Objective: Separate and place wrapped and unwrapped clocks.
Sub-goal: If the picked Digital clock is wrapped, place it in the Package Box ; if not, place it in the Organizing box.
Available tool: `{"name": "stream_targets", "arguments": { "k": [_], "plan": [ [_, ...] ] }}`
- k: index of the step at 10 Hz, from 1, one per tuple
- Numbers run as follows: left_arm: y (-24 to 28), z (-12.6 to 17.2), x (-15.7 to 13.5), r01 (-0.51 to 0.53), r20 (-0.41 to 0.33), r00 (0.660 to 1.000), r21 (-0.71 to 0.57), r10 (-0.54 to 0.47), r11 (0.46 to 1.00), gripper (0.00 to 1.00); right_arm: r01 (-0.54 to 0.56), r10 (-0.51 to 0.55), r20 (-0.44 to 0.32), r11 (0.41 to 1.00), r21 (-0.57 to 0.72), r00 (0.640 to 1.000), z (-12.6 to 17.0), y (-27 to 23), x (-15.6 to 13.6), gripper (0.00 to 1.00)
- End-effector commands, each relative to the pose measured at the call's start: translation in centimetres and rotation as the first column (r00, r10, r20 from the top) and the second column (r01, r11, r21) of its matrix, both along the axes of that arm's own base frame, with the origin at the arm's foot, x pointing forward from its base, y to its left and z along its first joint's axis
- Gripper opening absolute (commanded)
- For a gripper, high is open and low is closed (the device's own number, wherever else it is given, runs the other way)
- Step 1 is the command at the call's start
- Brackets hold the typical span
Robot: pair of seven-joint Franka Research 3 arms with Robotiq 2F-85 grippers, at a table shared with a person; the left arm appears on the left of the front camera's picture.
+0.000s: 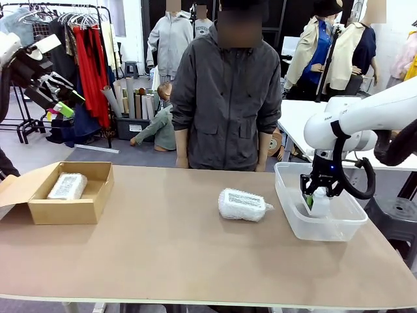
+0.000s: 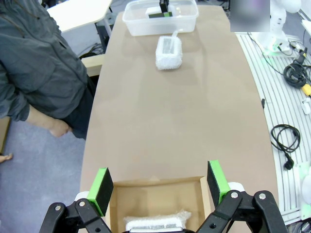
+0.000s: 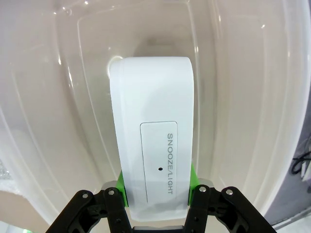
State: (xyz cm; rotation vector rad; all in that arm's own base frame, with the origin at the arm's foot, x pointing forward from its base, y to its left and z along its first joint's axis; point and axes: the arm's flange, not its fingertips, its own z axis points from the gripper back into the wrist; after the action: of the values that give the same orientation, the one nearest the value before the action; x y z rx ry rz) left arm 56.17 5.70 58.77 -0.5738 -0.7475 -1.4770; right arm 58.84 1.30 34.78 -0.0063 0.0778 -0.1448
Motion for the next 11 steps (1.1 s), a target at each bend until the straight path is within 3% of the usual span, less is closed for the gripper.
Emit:
{"name": "stream_targets", "arguments": {
  "k": [1,6,7,11],
  "plan": [
    [0.1,0.0,-0.2,0.012,0.009,1.0,-0.002,-0.012,1.0,1.0,0.014,-0.014,0.0,1.0,-0.025,1.0,-0.4,0.5,0.8,0.03],
    [0.1,0.0,-0.2,0.012,0.009,1.0,-0.002,-0.012,1.0,1.0,0.013,-0.014,-0.017,1.0,-0.024,1.0,-0.4,-0.1,0.6,0.96],
    [0.1,0.0,-0.2,0.012,0.009,1.0,-0.002,-0.012,1.0,1.0,0.013,-0.013,-0.009,0.999,-0.031,1.0,-0.2,-0.2,0.5,1.0],
    [0.1,0.0,-0.2,0.012,0.009,1.0,-0.002,-0.012,1.0,1.0,-0.019,0.019,-0.008,0.999,-0.036,1.0,2.6,-0.4,-0.4,1.0]
  ]
}}
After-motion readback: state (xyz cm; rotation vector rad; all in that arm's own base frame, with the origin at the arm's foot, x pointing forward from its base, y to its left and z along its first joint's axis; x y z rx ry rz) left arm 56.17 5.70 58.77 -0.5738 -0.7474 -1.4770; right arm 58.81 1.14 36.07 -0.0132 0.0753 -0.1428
